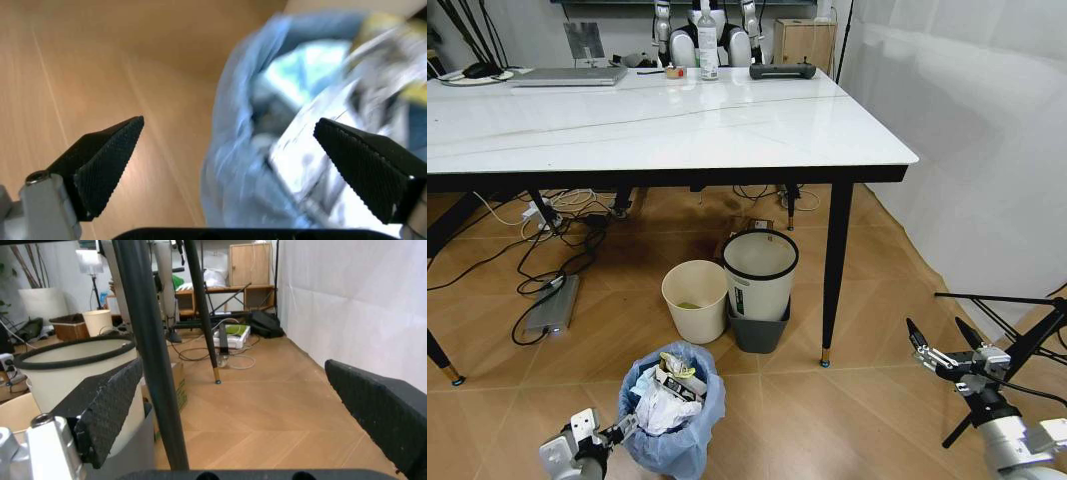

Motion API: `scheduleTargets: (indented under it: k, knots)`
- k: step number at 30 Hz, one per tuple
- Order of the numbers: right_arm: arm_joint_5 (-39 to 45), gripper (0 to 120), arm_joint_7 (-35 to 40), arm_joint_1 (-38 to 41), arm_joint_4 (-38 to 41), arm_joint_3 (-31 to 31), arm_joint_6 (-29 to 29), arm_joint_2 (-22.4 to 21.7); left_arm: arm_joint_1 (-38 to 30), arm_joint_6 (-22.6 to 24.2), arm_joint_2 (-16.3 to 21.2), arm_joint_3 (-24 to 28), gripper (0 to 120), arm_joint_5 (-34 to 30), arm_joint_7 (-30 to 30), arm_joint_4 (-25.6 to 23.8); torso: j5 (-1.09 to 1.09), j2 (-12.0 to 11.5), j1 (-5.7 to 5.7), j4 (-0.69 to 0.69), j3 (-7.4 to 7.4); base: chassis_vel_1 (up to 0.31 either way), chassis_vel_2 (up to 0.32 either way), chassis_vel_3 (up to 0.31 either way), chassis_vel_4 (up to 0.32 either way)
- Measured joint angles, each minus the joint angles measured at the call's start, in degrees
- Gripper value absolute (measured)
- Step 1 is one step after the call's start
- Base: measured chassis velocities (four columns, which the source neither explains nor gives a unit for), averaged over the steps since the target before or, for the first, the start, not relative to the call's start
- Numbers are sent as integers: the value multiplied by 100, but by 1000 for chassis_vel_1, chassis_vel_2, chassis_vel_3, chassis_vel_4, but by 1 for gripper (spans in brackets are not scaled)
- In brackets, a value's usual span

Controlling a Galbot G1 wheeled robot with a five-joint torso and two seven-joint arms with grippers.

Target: Pick up the trash bin and place the trash from the table into it.

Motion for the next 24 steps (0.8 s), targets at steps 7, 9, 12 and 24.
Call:
scheduleTargets:
  k: [7,9,12,24]
  knots:
    - [0,100,0,0,0,0,0,0,158,-1467,-5,-236,100,1894,925,-365,0,0,0,-1,0,0,0,0,0]
    - [0,100,0,0,0,0,0,0,89,-2028,-31,-301,100,2198,1064,-367,-1,0,0,-1,0,0,0,0,0]
    - [0,100,0,0,0,0,0,0,46,-3004,-140,-331,100,2507,1428,-385,-1,0,1,-1,1,0,0,0,0]
    - [0,100,0,0,0,0,0,0,42,-3189,-148,-331,100,2599,1568,-318,0,0,1,-1,0,0,0,0,0]
